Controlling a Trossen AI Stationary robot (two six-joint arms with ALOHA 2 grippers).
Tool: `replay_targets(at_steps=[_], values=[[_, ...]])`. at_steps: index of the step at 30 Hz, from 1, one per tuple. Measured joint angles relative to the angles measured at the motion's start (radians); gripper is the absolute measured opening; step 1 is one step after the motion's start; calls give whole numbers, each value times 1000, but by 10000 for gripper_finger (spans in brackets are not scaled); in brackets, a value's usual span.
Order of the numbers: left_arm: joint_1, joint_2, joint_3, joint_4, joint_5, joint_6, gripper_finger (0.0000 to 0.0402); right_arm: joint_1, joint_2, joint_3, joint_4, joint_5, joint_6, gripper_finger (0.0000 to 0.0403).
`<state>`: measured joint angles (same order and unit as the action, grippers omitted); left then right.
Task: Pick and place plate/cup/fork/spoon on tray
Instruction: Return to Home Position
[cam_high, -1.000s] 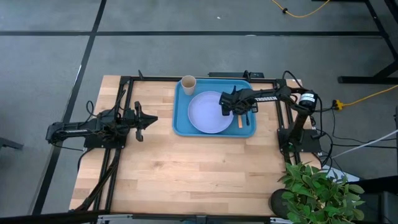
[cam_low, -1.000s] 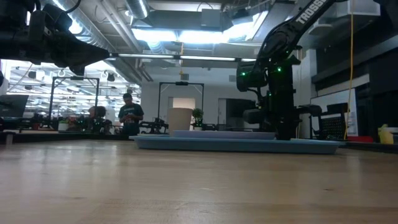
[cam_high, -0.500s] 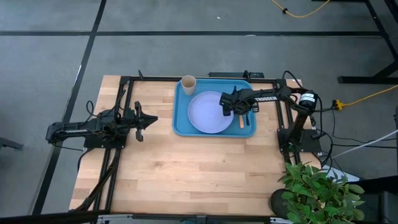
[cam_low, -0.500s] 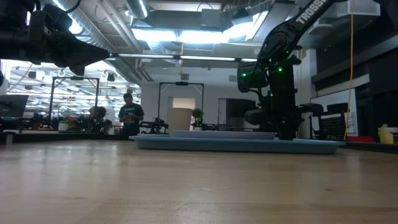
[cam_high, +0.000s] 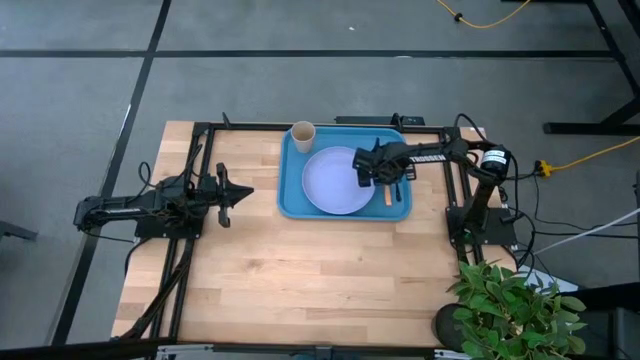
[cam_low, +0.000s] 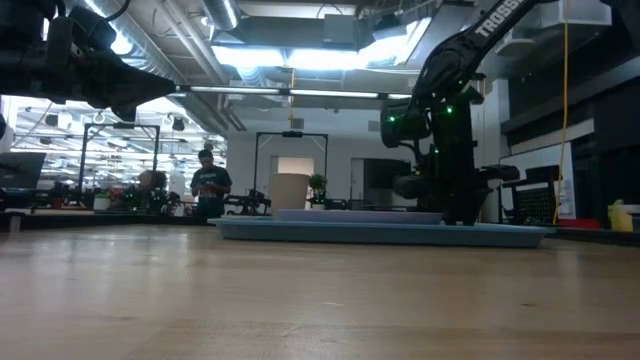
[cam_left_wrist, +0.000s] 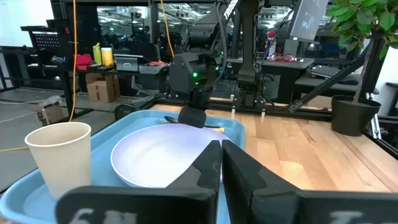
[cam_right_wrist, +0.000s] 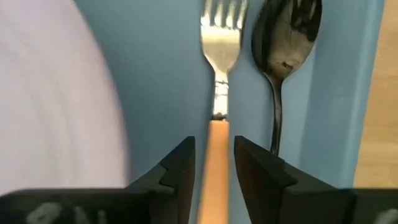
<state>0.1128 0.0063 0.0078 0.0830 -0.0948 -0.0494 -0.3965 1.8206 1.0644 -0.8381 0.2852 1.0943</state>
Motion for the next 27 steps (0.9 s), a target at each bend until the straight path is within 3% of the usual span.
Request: replay_targets(at_steps=[5,15,27], values=[[0,0,0,0,0,0,1,11,-18,53,-66,8,0,116],[0,0,0,0,0,0,16,118,-153,182,-126,132,-82,117],[0,0,0,0,0,0,29,224,-182,394,-106,80,-132,117]])
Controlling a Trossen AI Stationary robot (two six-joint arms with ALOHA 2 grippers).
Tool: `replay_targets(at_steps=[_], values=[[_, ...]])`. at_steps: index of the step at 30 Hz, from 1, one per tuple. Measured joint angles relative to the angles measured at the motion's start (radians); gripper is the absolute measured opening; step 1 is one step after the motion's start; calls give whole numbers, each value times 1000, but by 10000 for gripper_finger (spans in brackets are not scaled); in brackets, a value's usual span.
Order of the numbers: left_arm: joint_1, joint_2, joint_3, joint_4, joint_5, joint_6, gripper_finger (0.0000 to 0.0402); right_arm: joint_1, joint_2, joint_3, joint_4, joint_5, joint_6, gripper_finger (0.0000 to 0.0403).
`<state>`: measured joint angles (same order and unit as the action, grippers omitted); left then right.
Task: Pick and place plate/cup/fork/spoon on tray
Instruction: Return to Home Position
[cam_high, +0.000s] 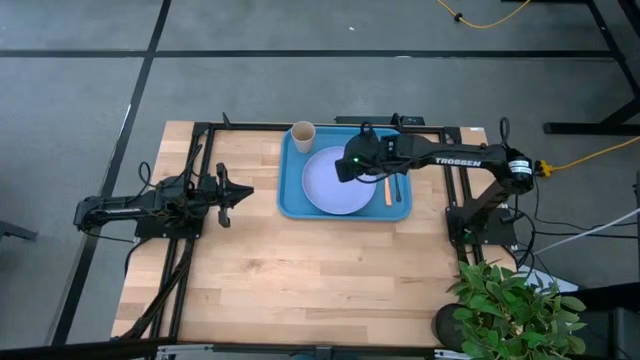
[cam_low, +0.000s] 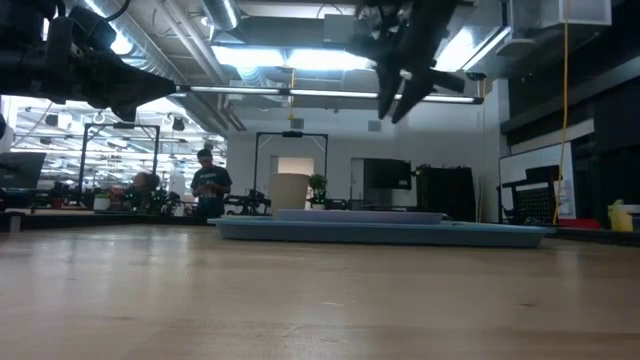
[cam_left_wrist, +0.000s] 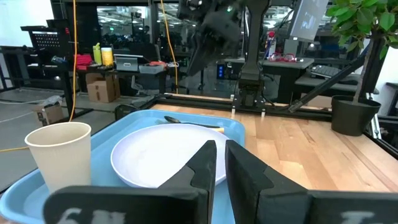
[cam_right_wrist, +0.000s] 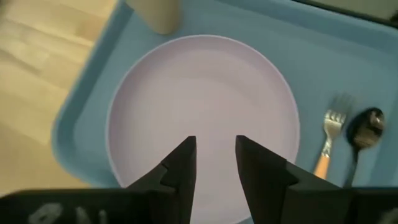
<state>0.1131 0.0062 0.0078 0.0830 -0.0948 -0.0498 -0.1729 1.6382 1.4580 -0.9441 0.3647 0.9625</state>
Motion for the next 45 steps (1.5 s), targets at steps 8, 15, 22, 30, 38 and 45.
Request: replay_targets(at_steps=[8,15,22,30,38,45], values=[[0,0,0,0,0,0,20,43,0,17,24,-48,-33,117],[0,0,0,0,0,0,11,53,1,17,24,-230,-91,117],[0,0,0,0,0,0,3,54,1,17,24,-330,-153,117],[0,0,0,0,0,0,9,102,-226,-203,64,-293,-317,117],[0,0,0,0,0,0,24,147,-733,-732,470,-264,-337,117],[0,0,0,0,0,0,29,210,-1125,-994,543,-262,-367,117]])
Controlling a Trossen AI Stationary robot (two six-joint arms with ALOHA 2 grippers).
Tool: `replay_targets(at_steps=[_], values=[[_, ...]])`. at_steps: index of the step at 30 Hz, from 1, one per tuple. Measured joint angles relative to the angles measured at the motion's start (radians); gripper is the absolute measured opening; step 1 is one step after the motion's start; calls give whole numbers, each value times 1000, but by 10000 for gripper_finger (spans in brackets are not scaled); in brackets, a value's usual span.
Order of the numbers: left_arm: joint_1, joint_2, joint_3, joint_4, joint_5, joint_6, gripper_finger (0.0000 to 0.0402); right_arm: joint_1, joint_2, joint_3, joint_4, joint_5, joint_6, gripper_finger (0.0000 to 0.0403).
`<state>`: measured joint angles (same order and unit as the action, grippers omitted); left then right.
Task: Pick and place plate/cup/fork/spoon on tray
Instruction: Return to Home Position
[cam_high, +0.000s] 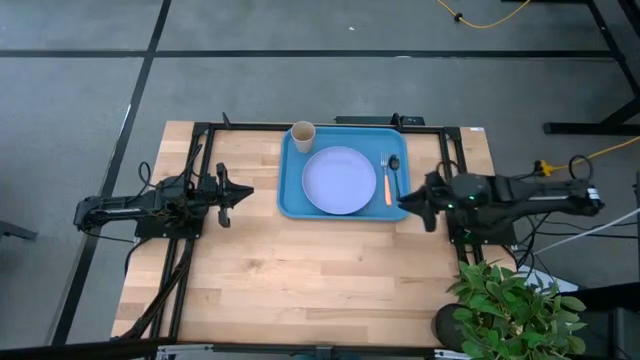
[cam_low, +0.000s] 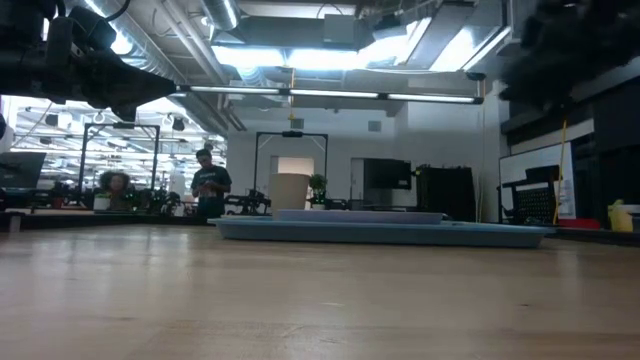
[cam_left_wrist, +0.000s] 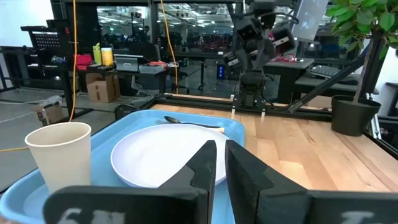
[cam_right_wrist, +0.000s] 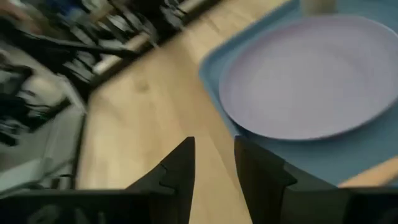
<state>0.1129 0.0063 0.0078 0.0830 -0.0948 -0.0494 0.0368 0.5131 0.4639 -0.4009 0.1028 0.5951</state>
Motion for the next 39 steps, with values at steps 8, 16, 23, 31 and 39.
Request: replay_targets(at_steps=[8,16,23,31,39], values=[[0,0,0,0,0,0,18,55,-263,-160,84,1,1,117],[0,0,0,0,0,0,8,59,-391,-406,449,1,-2,117],[0,0,0,0,0,0,1,59,-401,-457,503,1,-1,117],[0,0,0,0,0,0,16,59,-407,-457,500,1,-1,117],[0,0,0,0,0,0,28,59,-465,-457,486,1,1,117]])
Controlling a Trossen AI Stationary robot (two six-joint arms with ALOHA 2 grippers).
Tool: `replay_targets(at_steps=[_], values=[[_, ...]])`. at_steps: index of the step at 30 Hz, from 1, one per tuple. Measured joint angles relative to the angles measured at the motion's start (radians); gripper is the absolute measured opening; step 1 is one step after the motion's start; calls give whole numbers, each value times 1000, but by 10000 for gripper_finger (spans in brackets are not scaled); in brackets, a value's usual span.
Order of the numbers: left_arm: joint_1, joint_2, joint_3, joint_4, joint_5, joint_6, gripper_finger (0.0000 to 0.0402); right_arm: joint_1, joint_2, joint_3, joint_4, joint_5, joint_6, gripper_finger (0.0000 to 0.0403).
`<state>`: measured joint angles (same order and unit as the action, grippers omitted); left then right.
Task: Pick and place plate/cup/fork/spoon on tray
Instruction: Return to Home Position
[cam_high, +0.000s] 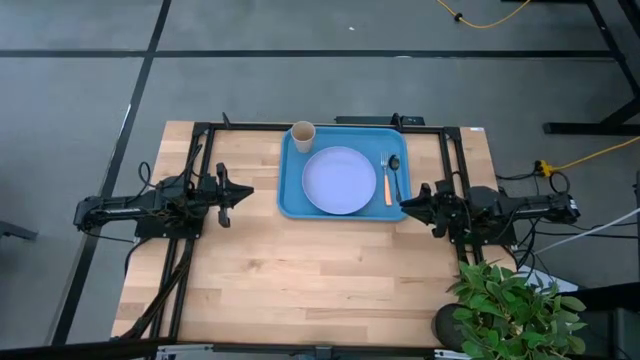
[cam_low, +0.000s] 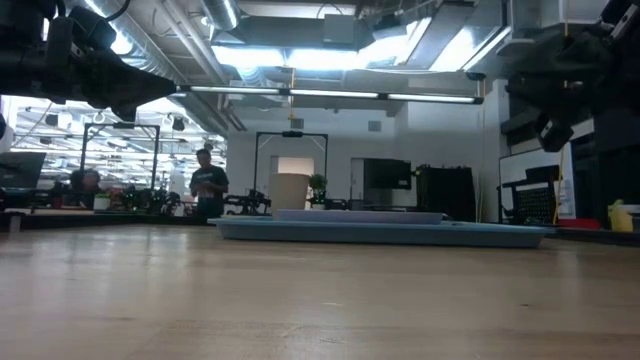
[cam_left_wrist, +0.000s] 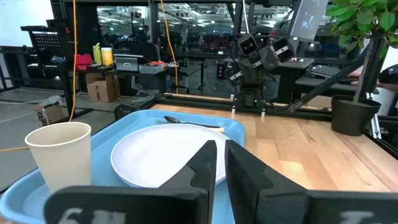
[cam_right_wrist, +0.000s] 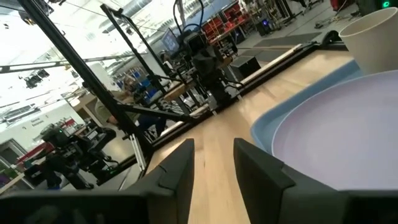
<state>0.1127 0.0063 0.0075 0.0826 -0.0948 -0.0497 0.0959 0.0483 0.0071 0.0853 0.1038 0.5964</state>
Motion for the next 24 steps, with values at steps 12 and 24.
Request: replay_targets(at_steps=[12,24], values=[[0,0,0,0,0,0,19,0,-13,0,-25,0,-2,117],[0,0,0,0,0,0,3,0,-12,0,-45,-1,-1,117]])
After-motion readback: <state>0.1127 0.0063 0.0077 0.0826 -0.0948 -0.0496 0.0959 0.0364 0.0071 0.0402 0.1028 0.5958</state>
